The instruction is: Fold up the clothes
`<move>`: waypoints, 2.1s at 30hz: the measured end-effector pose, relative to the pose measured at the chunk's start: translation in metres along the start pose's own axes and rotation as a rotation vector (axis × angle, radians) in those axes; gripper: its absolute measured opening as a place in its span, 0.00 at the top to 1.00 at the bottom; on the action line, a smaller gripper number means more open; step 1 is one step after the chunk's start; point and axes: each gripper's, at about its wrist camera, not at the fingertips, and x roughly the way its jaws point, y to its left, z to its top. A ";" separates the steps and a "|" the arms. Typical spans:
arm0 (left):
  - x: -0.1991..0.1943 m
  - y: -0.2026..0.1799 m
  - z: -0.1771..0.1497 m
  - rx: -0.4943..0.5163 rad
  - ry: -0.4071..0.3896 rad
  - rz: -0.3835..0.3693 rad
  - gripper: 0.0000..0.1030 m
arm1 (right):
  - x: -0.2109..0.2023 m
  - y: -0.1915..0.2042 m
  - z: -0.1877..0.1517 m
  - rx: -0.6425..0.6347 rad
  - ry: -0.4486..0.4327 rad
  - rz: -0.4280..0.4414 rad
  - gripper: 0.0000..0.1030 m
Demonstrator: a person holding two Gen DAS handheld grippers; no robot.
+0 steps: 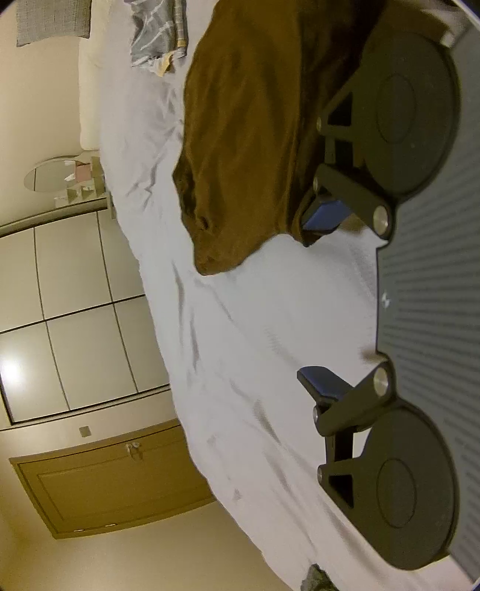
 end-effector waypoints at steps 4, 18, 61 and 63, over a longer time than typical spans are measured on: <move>-0.007 0.011 -0.006 -0.060 0.003 -0.008 0.26 | -0.009 0.008 0.000 -0.067 -0.060 -0.019 0.85; -0.055 -0.016 -0.005 -0.038 -0.025 -0.125 0.25 | 0.013 0.021 -0.011 -0.206 0.000 -0.003 0.77; -0.071 -0.141 -0.070 0.967 -0.240 -0.137 0.65 | -0.068 -0.031 -0.018 -0.381 -0.165 -0.355 0.51; -0.069 -0.140 -0.068 0.939 -0.218 -0.111 0.94 | -0.060 -0.020 -0.028 -0.514 -0.150 -0.360 0.48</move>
